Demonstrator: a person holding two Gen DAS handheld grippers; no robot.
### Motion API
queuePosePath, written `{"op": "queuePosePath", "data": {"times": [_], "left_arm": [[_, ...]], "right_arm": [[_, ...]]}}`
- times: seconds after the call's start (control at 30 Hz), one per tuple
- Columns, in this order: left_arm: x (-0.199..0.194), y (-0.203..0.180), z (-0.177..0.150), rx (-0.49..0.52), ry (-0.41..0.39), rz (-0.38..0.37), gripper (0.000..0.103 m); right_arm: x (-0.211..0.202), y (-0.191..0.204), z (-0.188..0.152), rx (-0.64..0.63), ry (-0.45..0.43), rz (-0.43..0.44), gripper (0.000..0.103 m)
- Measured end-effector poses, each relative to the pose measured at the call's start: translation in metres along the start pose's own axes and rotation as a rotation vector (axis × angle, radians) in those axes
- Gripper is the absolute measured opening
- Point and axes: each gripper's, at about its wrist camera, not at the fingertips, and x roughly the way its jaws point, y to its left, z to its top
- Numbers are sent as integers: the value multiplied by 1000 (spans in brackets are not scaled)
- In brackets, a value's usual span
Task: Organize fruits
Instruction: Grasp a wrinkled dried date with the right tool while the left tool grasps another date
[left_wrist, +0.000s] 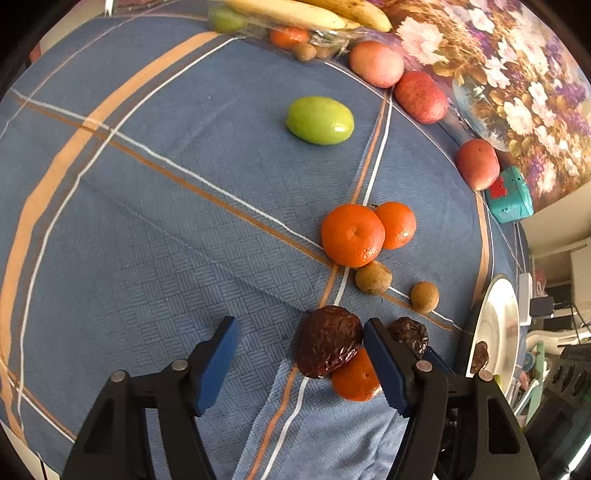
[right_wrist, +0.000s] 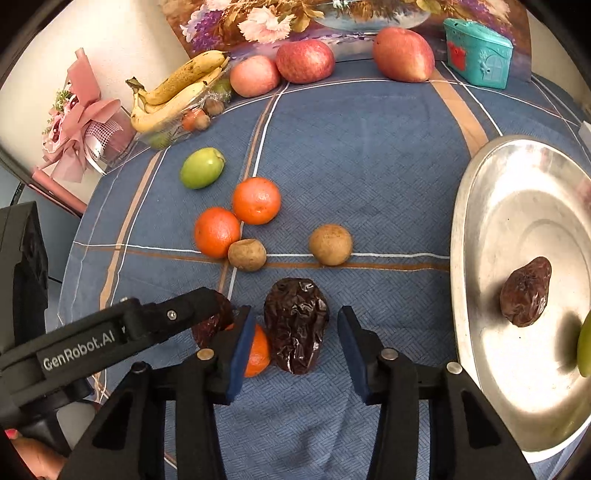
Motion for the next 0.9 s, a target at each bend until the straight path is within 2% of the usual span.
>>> {"op": "queuePosePath", "data": {"times": [0.17, 0.4, 0.53, 0.9], "left_arm": [[2, -2, -1, 6, 4, 2, 72], [6, -8, -3, 11, 23, -43, 52], [9, -10, -6, 5, 41, -67, 45], [-3, 1, -9, -23, 2, -74, 44]], "right_arm": [[0, 2, 0, -7, 0, 3, 39], [1, 5, 0, -16, 2, -10, 36], [2, 5, 0, -18, 1, -11, 36], [0, 2, -2, -7, -2, 2, 36]]}}
